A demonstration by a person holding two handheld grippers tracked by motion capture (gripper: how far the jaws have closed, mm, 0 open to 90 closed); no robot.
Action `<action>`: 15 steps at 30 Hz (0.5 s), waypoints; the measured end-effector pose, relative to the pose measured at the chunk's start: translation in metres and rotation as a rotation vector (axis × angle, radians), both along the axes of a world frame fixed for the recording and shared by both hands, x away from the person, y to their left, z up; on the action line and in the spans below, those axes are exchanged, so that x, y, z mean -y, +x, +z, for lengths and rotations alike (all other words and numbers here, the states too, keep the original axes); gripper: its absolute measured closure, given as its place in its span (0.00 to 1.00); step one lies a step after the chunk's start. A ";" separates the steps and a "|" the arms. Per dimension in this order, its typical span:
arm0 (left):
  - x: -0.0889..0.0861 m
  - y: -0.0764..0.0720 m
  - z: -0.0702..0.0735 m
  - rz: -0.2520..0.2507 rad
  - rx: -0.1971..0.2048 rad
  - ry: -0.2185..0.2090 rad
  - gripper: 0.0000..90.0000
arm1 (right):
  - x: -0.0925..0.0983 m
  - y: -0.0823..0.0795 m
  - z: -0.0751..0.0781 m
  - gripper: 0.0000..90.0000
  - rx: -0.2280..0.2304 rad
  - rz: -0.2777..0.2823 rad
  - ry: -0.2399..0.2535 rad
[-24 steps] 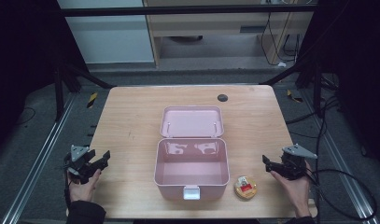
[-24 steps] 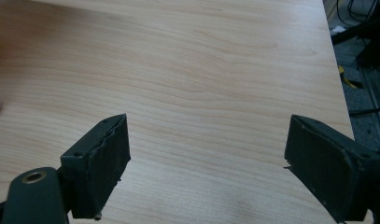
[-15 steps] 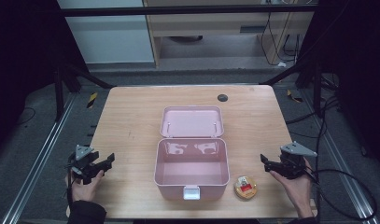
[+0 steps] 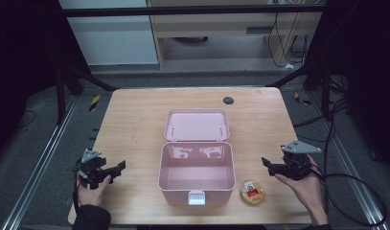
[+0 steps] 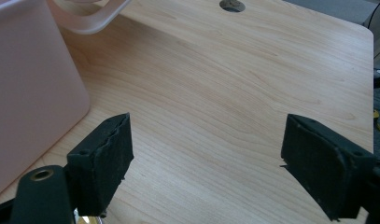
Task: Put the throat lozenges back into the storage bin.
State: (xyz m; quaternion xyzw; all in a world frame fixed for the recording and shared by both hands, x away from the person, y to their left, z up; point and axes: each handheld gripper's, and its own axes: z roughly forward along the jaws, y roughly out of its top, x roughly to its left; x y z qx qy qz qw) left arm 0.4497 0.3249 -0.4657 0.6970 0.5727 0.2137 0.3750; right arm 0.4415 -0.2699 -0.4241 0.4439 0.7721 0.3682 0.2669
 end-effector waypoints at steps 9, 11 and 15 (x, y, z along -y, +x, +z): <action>-0.003 0.000 0.000 -0.019 0.005 -0.013 0.14 | -0.004 0.007 0.016 0.16 0.009 0.078 -0.028; -0.004 0.001 -0.001 -0.020 0.001 -0.020 0.15 | -0.006 0.009 0.018 0.16 0.003 0.101 -0.027; -0.004 0.000 -0.001 -0.023 0.013 -0.013 0.16 | -0.012 0.011 0.019 0.15 -0.049 0.155 -0.067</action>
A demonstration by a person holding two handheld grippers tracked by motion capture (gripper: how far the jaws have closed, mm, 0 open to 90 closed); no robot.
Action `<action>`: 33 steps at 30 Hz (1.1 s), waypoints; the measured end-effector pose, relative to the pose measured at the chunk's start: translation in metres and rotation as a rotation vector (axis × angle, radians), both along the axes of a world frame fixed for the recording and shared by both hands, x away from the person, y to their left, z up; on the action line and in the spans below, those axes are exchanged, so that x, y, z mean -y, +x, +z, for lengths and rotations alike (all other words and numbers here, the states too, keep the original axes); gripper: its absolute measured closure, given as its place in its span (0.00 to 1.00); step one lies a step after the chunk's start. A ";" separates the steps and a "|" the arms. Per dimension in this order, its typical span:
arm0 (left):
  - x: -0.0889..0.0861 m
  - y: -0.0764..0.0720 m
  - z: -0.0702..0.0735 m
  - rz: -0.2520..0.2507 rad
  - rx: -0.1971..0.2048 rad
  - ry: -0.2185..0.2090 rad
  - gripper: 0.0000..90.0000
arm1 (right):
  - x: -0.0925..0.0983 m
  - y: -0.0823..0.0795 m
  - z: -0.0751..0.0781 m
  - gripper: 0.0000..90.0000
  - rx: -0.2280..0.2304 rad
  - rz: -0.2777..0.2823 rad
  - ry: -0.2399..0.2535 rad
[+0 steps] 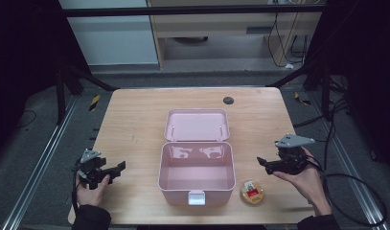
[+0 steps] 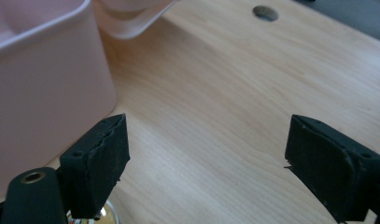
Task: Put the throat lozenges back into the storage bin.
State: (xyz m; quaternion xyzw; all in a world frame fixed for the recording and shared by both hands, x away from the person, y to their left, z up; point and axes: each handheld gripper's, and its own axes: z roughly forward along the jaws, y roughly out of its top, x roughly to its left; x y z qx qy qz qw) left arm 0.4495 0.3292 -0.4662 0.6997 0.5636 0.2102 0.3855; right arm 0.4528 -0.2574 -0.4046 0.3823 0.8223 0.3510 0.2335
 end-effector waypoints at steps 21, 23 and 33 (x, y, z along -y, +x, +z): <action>0.008 0.000 0.000 -0.030 -0.001 0.032 0.17 | -0.027 -0.013 0.025 0.13 -0.082 0.243 -0.158; 0.008 0.000 0.000 -0.033 -0.001 0.033 0.17 | -0.029 -0.015 0.023 0.12 -0.099 0.265 -0.179; 0.012 0.000 -0.001 -0.054 -0.004 0.044 0.17 | -0.039 -0.019 0.011 0.11 -0.186 0.375 -0.277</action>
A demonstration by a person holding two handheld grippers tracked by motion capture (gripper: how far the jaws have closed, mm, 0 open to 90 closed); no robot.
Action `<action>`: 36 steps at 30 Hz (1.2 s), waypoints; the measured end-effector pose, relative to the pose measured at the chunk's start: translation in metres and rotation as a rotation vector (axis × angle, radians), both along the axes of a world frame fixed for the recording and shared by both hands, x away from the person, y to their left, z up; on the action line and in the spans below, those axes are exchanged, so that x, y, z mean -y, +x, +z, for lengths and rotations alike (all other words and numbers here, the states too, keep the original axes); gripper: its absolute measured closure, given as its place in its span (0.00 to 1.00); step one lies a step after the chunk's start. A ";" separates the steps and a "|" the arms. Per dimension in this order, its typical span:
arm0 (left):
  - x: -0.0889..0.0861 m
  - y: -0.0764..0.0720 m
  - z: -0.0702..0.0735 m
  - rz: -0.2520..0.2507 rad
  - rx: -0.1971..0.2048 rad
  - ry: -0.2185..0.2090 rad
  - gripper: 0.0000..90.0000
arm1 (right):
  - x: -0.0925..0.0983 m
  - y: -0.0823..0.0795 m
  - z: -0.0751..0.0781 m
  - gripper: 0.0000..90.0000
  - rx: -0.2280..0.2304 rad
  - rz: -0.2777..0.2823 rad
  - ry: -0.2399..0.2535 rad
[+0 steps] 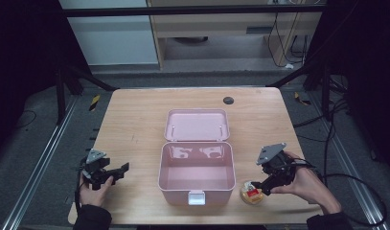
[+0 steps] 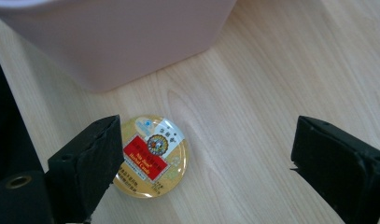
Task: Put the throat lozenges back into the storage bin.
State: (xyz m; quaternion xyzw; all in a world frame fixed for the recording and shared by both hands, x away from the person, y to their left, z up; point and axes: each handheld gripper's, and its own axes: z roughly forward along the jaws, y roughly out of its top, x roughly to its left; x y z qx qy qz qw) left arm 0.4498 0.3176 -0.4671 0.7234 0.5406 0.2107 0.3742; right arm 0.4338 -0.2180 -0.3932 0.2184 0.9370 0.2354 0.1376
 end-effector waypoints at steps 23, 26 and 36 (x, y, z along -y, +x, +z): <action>0.003 0.000 0.000 -0.016 0.000 0.014 0.17 | -0.012 -0.009 -0.021 0.09 -0.076 0.152 -0.107; 0.004 0.000 0.000 -0.018 0.002 0.016 0.17 | -0.010 -0.009 -0.025 0.09 -0.091 0.151 -0.114; 0.004 0.001 0.000 -0.022 -0.003 0.019 0.17 | -0.011 -0.010 -0.040 0.08 -0.123 0.181 -0.129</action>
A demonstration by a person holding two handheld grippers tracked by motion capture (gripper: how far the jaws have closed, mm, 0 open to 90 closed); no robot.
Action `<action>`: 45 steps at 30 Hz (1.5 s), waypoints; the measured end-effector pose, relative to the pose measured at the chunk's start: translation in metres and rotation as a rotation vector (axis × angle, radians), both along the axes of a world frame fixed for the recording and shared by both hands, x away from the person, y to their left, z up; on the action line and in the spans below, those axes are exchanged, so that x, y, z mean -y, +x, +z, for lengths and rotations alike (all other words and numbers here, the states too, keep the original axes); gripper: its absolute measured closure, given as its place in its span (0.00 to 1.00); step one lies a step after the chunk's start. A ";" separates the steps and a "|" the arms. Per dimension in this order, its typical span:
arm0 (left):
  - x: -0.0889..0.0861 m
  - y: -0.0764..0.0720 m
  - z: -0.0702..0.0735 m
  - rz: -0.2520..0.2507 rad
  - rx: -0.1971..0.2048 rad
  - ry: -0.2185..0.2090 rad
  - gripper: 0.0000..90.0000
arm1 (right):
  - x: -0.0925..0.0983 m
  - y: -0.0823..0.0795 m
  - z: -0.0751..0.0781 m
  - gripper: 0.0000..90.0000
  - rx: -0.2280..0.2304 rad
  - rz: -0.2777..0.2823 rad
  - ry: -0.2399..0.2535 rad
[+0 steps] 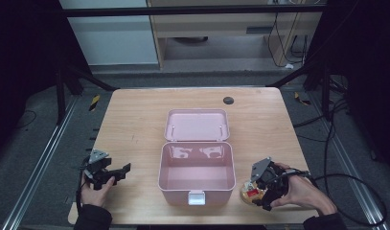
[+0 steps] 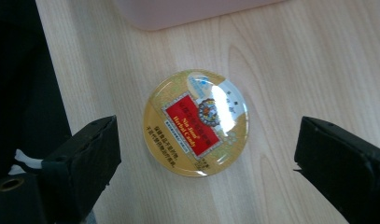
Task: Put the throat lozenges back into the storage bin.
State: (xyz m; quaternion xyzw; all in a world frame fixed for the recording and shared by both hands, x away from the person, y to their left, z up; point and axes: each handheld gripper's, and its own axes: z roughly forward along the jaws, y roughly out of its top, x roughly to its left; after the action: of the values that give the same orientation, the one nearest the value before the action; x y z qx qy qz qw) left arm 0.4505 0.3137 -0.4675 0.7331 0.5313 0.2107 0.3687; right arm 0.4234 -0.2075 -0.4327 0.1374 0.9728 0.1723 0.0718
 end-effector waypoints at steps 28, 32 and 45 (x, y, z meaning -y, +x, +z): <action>0.000 0.000 -0.001 -0.002 -0.003 0.010 0.17 | -0.018 0.009 -0.032 0.13 -0.073 0.047 -0.108; 0.000 0.000 -0.001 -0.002 -0.001 0.012 0.17 | -0.019 0.010 -0.033 0.16 -0.076 0.048 -0.111; 0.000 0.000 -0.001 -0.002 -0.003 0.015 0.17 | -0.022 0.014 -0.039 0.22 -0.076 0.052 -0.133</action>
State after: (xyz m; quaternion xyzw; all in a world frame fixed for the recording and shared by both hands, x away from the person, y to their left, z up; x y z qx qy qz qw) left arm 0.4508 0.3135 -0.4685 0.7364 0.5297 0.2133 0.3628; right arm 0.4374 -0.1850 -0.4721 0.1132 0.9874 0.1035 0.0395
